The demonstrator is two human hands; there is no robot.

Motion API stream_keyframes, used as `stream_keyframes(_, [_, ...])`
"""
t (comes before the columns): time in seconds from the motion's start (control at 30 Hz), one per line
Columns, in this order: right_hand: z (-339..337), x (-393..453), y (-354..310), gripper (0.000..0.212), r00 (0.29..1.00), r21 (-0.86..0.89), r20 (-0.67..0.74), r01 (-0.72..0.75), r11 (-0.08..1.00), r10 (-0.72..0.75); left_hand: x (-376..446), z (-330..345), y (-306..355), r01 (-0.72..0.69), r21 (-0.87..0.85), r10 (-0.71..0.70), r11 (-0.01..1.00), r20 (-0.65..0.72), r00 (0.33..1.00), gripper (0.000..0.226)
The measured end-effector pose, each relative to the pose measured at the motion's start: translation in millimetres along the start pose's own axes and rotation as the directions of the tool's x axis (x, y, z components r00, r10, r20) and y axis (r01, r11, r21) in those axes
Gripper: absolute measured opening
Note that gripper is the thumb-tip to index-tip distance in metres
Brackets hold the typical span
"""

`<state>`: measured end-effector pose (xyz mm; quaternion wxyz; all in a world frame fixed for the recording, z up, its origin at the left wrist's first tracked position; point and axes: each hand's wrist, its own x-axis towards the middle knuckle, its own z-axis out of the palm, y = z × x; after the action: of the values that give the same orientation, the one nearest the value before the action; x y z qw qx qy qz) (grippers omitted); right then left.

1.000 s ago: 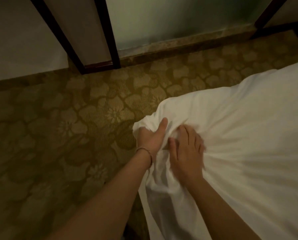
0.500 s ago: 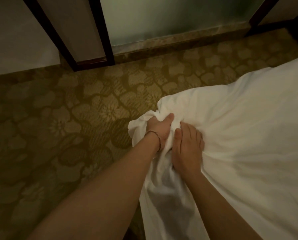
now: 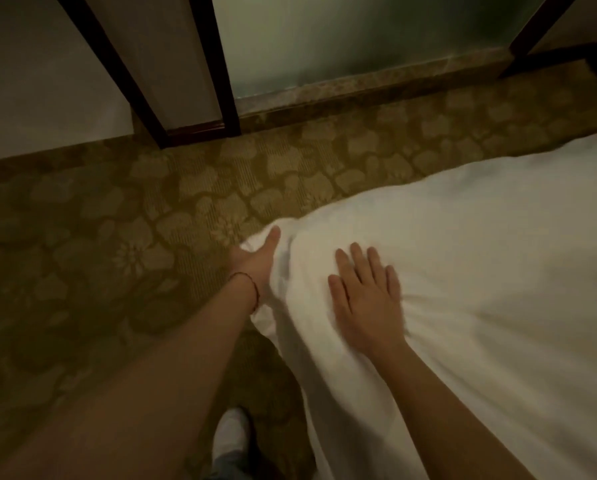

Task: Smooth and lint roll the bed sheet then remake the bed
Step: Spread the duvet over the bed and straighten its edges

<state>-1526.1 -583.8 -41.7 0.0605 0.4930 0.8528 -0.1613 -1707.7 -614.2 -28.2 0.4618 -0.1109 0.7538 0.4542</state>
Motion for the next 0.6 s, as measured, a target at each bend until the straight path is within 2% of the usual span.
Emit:
stream_keyframes(0.07, [1.7, 2.5, -1.1, 0.07, 0.999, 0.017, -0.033, -0.021, 1.0, 0.022, -0.9, 4.8, -20.5, 0.151, 0.087, -0.16, 0.985, 0.11, 0.981, 0.146])
stream_keyframes(0.13, [3.4, 2.3, -3.0, 0.068, 0.998, 0.016, -0.059, -0.031, 0.999, 0.032, -15.1, 14.0, -30.8, 0.201, 0.127, -0.223, 0.971, 0.191, 0.956, 0.148])
stream_keyframes(0.3, [5.7, -11.2, -2.3, 0.061, 0.989, 0.032, -0.13, -0.072, 0.997, 0.076, -24.9, 26.7, -45.3, -0.014, 0.182, -0.006, 0.983, 0.106, 0.994, 0.097])
stream_keyframes(0.4, [7.7, -42.2, -4.5, 0.056, 0.966, -0.001, -0.213, -0.151, 0.988, 0.148, -28.2, 20.5, -53.2, -0.041, 0.166, 0.018, 0.985, 0.138, 0.99, 0.076])
stream_keyframes(0.6, [32.5, -56.2, 2.3, 0.05, 0.959, -0.167, -0.247, -0.181, 0.969, 0.136, -40.2, 26.2, -76.3, -0.177, 0.222, 0.131, 0.959, 0.207, 0.97, 0.049])
